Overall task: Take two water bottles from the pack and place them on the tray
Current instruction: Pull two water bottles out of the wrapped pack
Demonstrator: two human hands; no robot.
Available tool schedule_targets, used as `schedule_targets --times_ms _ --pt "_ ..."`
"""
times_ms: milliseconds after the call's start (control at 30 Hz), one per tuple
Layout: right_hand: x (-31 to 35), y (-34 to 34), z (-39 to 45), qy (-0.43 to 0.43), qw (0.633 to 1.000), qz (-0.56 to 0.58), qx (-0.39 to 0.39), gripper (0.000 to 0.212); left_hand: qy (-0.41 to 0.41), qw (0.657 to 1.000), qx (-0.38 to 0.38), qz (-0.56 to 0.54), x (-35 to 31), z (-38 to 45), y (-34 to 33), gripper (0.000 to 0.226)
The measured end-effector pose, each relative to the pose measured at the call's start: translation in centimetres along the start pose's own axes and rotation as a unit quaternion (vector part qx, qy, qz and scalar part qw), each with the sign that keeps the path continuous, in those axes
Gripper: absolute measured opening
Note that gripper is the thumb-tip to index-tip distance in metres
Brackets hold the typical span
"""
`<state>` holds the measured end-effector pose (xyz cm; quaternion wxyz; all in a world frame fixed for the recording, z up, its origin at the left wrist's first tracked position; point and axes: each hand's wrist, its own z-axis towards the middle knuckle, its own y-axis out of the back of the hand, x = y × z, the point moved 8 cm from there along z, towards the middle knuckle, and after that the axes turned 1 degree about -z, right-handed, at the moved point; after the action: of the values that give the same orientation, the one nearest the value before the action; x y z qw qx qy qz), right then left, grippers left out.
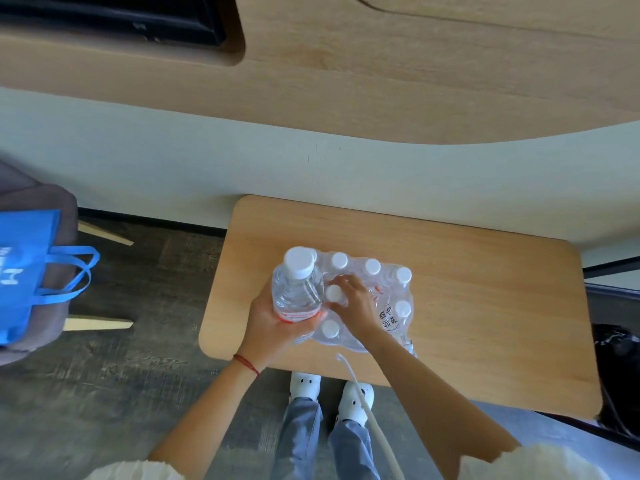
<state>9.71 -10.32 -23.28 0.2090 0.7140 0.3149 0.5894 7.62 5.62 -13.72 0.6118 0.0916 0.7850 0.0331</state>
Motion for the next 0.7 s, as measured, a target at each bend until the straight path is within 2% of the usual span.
schedule_targets --times_ms 200,333,433,533,600,700 --pt "1.4 3.3 -1.6 0.040 0.997 0.006 -0.070 0.034 0.000 1.000 0.014 0.012 -0.3 0.7 -0.4 0.058" --pt "5.3 8.1 -3.4 0.095 0.987 0.042 -0.119 0.039 -0.010 1.000 0.016 -0.003 -1.5 0.4 -0.5 0.067" --pt "7.9 13.1 -5.4 0.072 0.979 0.092 -0.168 0.037 -0.014 1.000 0.021 -0.016 -3.4 0.0 -0.5 0.057" --pt "9.6 18.9 -7.8 0.024 0.952 0.213 -0.220 0.038 -0.028 0.999 0.036 -0.027 -6.6 -0.2 -0.6 0.054" --pt "11.8 22.7 -9.5 0.039 0.929 0.265 -0.255 0.044 -0.045 0.997 0.060 -0.027 -9.3 -0.4 -0.9 0.054" --pt "15.2 27.8 -12.0 0.069 0.913 0.289 -0.279 0.037 -0.067 0.993 0.095 -0.031 -13.8 -0.8 -1.6 0.048"
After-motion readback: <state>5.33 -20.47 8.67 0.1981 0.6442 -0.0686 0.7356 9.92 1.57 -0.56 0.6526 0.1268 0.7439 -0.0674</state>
